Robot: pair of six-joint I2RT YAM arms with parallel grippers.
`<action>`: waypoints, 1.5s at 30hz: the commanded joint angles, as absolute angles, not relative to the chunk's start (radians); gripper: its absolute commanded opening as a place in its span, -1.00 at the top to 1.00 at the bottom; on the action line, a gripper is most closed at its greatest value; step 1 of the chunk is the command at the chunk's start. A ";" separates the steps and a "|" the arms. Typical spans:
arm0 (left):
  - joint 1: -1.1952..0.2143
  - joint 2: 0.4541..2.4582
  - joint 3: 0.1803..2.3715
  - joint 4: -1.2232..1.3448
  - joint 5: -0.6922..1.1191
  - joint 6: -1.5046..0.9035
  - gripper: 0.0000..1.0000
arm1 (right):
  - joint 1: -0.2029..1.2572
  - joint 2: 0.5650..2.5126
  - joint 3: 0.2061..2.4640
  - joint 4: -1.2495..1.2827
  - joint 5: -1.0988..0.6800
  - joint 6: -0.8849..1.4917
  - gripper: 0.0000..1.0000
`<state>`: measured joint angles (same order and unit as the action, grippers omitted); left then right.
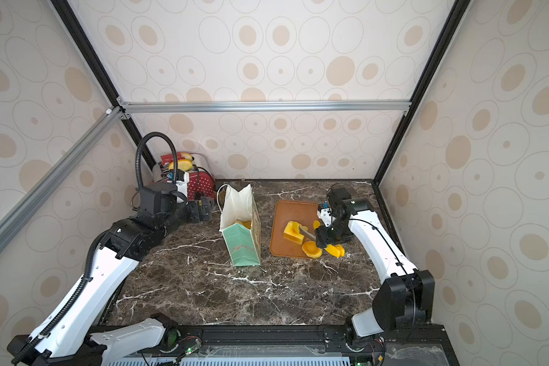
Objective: Pack bread into a paper bag
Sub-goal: Pick up the fake bread from the plate.
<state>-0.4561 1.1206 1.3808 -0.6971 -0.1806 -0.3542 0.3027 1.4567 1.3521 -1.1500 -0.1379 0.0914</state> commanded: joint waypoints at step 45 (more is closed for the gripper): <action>-0.456 1.084 1.379 -0.692 -0.201 -0.338 -0.98 | 0.380 1.444 1.382 -1.064 -0.155 0.118 -0.05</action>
